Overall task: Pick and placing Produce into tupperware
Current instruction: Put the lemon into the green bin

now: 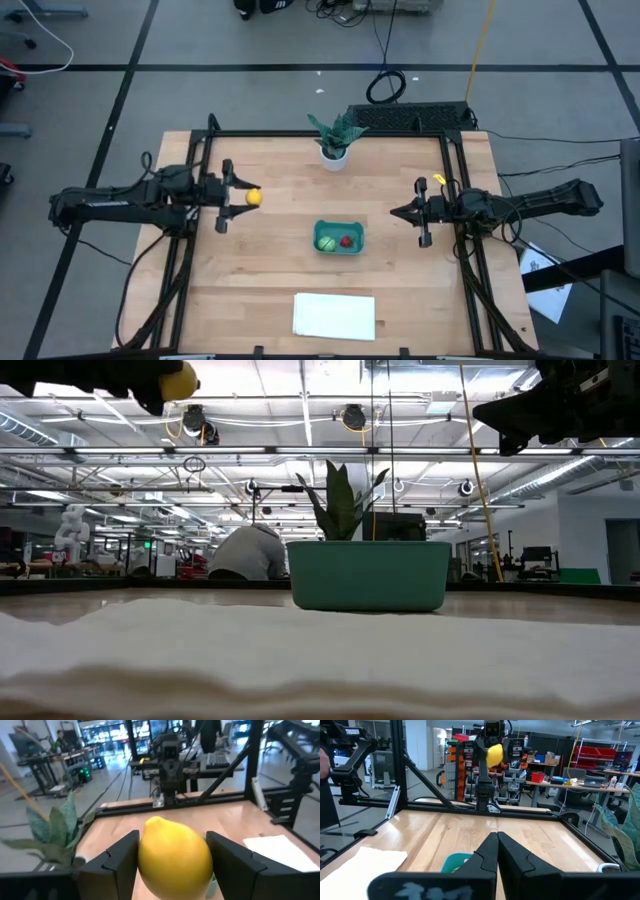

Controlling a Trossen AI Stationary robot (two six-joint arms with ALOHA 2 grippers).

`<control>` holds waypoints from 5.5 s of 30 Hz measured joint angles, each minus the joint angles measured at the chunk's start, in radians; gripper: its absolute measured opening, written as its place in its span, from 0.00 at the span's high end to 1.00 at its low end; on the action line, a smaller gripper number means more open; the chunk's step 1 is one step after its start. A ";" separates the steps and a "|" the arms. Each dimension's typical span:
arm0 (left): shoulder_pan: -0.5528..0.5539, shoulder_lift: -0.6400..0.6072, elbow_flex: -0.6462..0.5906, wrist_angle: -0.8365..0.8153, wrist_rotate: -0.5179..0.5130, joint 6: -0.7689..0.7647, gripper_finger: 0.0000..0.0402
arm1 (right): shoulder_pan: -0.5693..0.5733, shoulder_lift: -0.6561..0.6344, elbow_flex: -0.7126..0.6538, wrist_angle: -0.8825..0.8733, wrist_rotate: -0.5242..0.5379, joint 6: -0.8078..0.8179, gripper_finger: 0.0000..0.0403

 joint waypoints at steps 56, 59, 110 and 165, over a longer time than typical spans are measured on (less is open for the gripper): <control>0.000 0.582 0.131 0.440 0.204 -0.117 0.47 | 0.000 0.000 0.000 0.001 0.000 0.003 1.00; 0.000 0.618 0.158 0.440 0.231 -0.111 0.47 | 0.000 0.000 0.000 0.000 0.000 0.003 1.00; -0.002 1.313 0.701 -0.001 0.232 -0.133 0.47 | -0.001 0.010 0.000 0.000 0.000 -0.001 1.00; -0.068 1.392 0.700 0.076 0.136 0.070 0.47 | -0.001 0.029 0.000 0.009 0.001 -0.008 1.00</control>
